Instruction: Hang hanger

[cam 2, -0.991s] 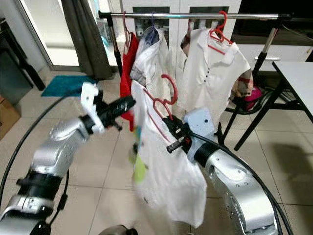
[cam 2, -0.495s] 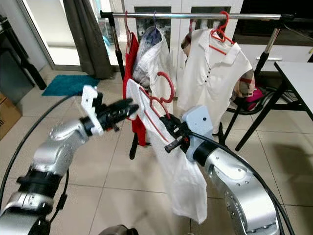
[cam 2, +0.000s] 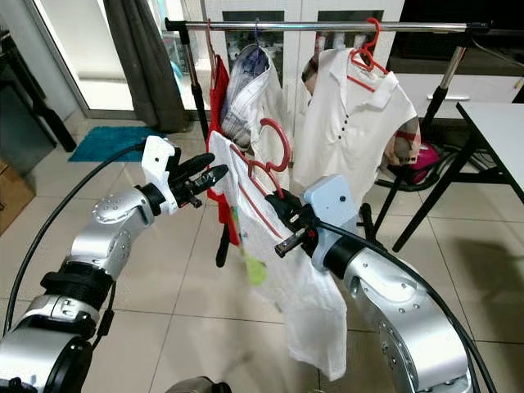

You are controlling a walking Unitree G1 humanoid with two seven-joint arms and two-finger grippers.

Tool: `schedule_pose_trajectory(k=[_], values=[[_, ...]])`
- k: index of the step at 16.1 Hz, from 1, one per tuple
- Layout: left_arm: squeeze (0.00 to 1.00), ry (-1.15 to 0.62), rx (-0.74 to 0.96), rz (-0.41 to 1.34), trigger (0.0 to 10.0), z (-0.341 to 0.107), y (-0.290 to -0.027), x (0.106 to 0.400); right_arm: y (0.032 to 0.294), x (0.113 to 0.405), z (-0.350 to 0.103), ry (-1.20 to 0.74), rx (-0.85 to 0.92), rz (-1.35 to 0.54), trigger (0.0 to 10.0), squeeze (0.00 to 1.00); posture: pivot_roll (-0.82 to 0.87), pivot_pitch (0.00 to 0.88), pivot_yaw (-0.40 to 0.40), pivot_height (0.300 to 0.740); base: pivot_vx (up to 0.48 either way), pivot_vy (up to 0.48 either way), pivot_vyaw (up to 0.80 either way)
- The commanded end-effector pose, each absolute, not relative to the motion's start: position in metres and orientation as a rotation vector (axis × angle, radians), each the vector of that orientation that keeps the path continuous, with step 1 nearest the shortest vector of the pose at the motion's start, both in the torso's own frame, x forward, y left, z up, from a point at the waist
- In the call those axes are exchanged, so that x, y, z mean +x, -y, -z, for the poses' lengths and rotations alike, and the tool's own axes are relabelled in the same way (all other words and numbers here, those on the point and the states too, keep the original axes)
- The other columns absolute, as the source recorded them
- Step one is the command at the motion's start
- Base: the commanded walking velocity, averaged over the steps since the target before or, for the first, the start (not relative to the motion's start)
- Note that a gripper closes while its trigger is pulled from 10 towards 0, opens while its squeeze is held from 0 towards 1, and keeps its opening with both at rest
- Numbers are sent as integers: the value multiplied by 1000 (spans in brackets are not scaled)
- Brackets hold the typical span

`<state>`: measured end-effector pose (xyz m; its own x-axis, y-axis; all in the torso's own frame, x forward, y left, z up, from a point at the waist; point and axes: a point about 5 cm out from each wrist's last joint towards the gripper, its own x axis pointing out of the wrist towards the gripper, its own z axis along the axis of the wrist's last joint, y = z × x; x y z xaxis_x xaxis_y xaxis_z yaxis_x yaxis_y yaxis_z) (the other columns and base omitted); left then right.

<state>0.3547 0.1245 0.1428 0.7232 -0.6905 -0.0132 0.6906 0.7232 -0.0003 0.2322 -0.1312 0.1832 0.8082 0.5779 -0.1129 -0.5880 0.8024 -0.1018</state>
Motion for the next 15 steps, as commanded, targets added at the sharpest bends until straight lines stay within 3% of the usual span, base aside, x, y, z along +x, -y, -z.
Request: schedule_pose_trajectory(k=[1, 5, 8, 15], values=[[0, -2, 12, 801, 10000, -147, -122, 356, 124, 229, -195, -25, -134, -667, 0, 0, -30, 0, 110, 740, 0, 0, 0], [0, 14, -42, 913, 10000, -147, -112, 353, 124, 227, -195, -28, -136, -668, 0, 0, -38, 0, 117, 740, 0, 0, 0], [0, 6, 56, 826, 10000, -142, -113, 359, 122, 226, -197, -24, -135, -680, 0, 0, -40, 0, 114, 740, 0, 0, 0], [0, -21, 61, 828, 10000, -139, -102, 364, 120, 225, -200, -14, -138, -703, 0, 0, -44, 0, 112, 740, 0, 0, 0]])
